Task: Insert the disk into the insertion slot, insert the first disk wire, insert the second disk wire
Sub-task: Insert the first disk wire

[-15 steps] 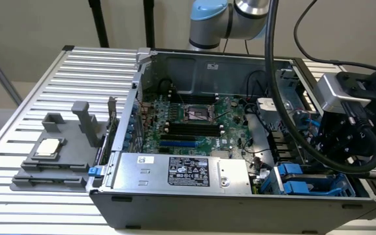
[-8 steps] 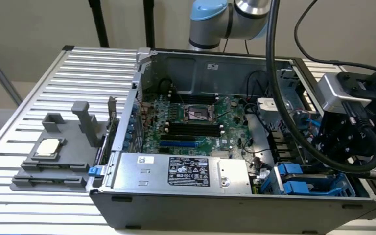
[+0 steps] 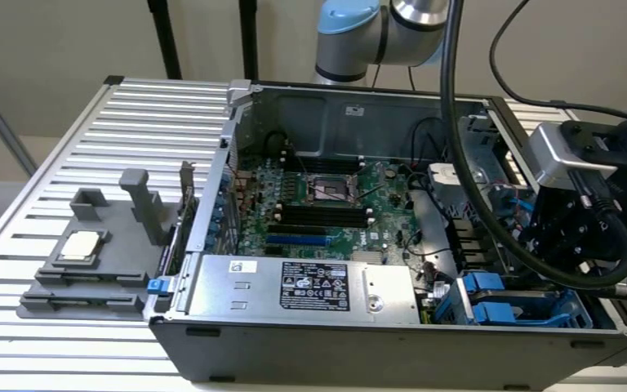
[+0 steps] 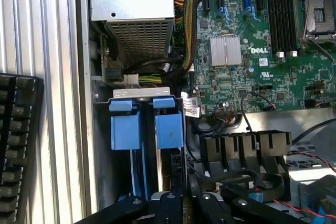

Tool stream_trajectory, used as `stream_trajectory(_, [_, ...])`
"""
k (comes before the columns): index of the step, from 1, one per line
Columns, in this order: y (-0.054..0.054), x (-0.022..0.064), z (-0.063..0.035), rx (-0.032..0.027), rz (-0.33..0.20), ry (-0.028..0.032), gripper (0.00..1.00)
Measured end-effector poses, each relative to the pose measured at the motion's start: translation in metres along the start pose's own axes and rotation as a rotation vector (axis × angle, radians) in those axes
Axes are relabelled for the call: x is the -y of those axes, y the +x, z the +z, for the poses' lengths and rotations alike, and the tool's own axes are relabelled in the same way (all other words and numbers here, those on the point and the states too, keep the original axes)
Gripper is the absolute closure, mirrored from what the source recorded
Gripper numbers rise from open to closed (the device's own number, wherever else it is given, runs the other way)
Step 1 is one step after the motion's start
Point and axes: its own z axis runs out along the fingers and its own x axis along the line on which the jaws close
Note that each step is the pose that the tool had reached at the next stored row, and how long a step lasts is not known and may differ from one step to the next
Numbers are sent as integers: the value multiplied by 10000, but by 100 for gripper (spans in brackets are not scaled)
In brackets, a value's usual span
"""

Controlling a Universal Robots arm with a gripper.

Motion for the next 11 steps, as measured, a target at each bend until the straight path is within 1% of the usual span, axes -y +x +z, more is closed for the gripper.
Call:
stream_trajectory(7, [2,-16,3,-31,2,-1,84])
stream_trajectory(8, [1,-17,8,-19,2,-4,82])
stream_trajectory(9, [2,-17,-1,-32,3,1,82])
stream_trajectory(10, [0,-17,-19,-39,3,1,75])
stream_trajectory(11, [-1,-18,-48,-41,3,-6,75])
